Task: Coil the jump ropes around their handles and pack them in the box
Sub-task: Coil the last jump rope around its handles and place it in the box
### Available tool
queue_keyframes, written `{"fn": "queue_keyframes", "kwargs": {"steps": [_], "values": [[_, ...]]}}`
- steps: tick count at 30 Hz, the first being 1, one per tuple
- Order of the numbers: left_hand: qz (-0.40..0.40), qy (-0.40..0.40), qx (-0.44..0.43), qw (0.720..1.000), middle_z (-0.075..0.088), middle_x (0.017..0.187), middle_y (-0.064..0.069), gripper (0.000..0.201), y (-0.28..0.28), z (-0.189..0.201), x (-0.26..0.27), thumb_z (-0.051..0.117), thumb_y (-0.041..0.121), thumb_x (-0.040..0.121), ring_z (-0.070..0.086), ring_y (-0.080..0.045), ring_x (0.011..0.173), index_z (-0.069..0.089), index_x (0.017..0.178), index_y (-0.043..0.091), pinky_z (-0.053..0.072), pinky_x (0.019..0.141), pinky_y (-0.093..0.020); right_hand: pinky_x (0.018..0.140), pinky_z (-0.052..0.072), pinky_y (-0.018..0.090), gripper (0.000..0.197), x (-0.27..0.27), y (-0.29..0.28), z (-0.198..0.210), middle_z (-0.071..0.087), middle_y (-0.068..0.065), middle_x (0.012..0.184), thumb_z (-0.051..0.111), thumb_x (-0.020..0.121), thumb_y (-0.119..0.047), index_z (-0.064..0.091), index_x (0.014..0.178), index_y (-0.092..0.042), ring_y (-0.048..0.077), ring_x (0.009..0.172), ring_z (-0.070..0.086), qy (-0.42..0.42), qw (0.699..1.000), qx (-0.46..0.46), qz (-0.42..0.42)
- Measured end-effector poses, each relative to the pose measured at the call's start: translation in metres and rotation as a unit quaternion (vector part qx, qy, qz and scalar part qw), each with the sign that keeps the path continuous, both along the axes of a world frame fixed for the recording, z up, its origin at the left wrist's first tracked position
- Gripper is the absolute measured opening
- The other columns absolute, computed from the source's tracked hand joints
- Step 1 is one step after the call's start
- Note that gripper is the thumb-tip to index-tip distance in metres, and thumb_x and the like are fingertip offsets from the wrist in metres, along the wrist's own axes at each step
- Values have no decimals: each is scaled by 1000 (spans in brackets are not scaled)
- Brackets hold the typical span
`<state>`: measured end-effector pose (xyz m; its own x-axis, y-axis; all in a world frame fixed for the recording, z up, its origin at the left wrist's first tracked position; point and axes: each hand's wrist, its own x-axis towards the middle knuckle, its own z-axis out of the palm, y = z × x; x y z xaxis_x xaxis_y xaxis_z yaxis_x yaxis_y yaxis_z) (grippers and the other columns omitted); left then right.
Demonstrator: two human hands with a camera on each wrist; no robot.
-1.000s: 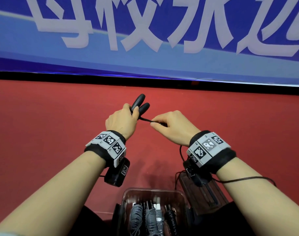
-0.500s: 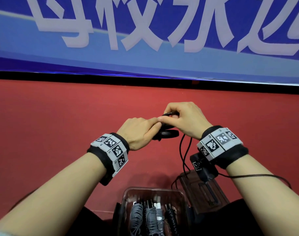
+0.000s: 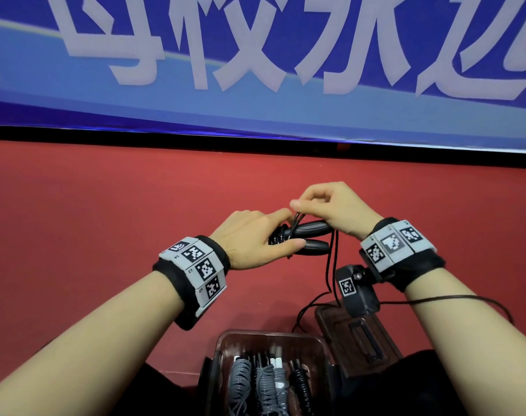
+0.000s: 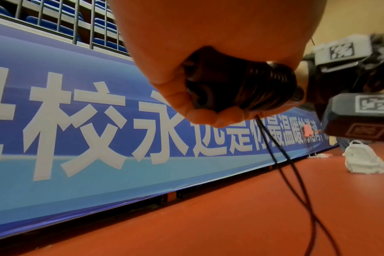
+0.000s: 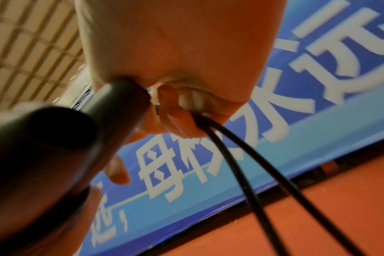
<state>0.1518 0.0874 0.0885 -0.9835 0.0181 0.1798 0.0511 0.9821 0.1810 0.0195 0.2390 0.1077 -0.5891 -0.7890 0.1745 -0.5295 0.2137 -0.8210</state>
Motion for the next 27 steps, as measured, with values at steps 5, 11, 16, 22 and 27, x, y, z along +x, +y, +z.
{"fn": "queue_keyframes", "kwargs": {"steps": [5, 11, 16, 22, 27], "values": [[-31, 24, 226, 973, 71, 80, 3, 47, 7, 7, -2, 35, 69, 86, 63, -21, 65, 35, 127, 45, 52, 66, -38, 61, 29, 32, 23, -11, 0, -11, 54, 6, 67, 66, 85, -29, 61, 66, -17, 22, 66, 41, -120, 990, -67, -20], [8, 61, 416, 907, 59, 72, -9, 30, 7, 11, -7, 42, 44, 101, 51, -14, 51, 51, 128, 33, 41, 46, -25, 38, 21, 17, 36, 9, -33, -28, 40, -6, 39, 41, 98, -14, 51, 63, -12, 8, 33, 31, -74, 995, 46, -42], [60, 78, 383, 918, 60, 67, 9, 26, -8, 3, -10, 42, 55, 96, 54, -11, 50, 59, 99, 35, 42, 50, -26, 45, 29, 20, 43, 7, -30, -26, 44, -8, 42, 42, 100, -27, 54, 60, -16, 3, 36, 36, -33, 997, 35, -58], [143, 101, 366, 914, 63, 65, 9, 32, -18, -1, -14, 40, 62, 93, 58, -15, 51, 60, 96, 38, 48, 53, -34, 51, 28, 27, 38, 16, -34, -23, 46, 1, 57, 49, 98, -37, 69, 68, -23, 11, 50, 36, 42, 997, 22, -66], [189, 105, 307, 927, 68, 72, 6, 42, -16, -2, -17, 32, 69, 90, 66, -22, 66, 58, 97, 37, 56, 73, -47, 53, 31, 30, 40, 20, -37, -23, 45, 7, 60, 47, 98, -32, 68, 79, -4, 16, 51, 38, 63, 995, 26, -67]]}}
